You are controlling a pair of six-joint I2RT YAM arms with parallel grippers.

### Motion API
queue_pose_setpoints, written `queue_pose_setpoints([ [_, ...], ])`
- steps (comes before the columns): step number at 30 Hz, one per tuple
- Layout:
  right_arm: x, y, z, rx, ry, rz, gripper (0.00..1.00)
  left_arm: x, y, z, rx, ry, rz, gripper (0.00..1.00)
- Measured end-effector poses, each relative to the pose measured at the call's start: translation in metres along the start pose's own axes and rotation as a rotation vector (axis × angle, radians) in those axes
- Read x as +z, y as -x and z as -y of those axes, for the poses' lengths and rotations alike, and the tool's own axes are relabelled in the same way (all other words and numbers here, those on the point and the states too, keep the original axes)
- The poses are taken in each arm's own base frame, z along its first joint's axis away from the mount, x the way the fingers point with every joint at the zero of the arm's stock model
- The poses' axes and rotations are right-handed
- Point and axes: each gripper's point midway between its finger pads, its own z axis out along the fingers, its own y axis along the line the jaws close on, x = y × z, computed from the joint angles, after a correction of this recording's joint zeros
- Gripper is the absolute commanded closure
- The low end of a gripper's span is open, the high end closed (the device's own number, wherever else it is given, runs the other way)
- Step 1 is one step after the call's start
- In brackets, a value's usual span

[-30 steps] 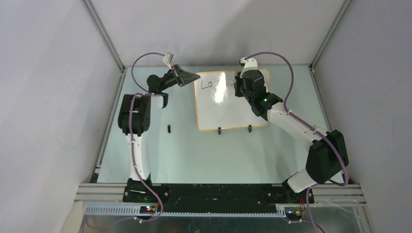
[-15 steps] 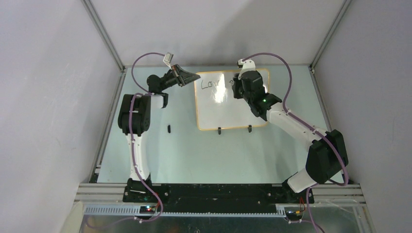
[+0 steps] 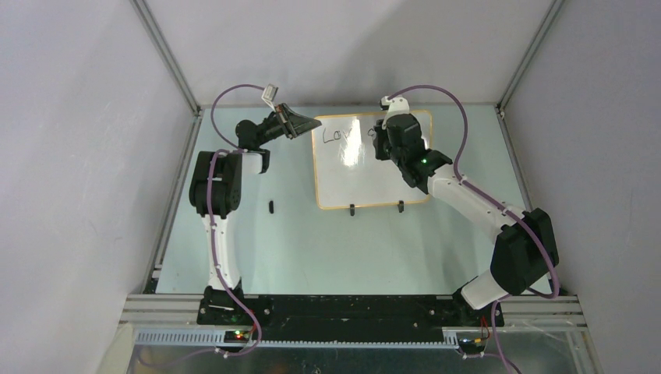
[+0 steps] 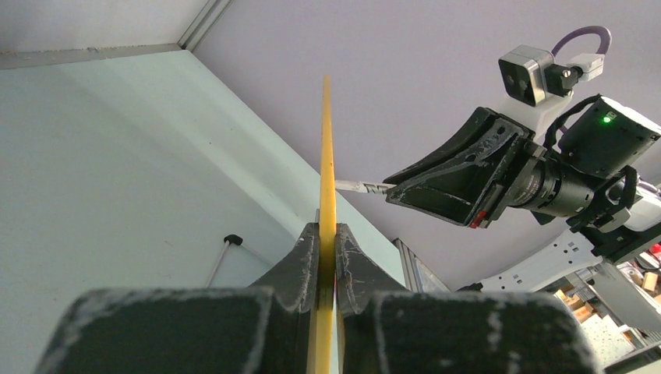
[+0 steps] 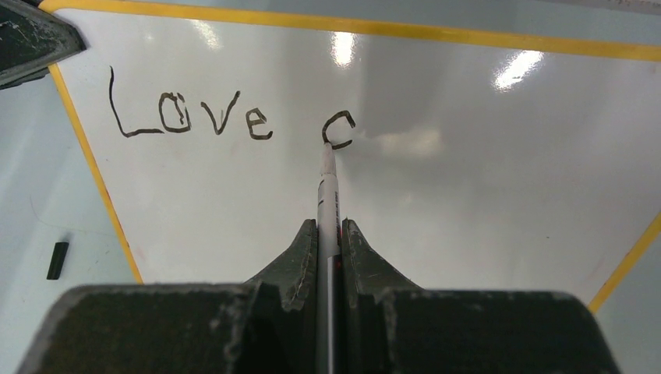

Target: Write a sentence on the whiteboard

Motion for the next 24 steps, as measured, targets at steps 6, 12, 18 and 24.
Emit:
queue_pose_setpoints([
  [6, -0.0006, -0.0010, 0.0031, -0.003, -0.017, -0.006, 1.00, 0.0000, 0.0000, -0.0001, 0.000, 0.000, 0.000, 1.00],
  [12, -0.0005, -0.0003, 0.0061, -0.003, -0.034, -0.002, 1.00, 0.0000, 0.0000, -0.0006, -0.004, 0.002, 0.001, 1.00],
  [18, -0.0002, 0.0007, 0.0069, -0.002, -0.036, 0.002, 1.00, 0.0000, 0.0000, -0.0006, -0.004, 0.003, 0.000, 1.00],
  [24, -0.0007, 0.0064, 0.0080, -0.004, -0.040, 0.013, 1.00, 0.0000, -0.0001, -0.0006, -0.004, 0.002, 0.000, 1.00],
])
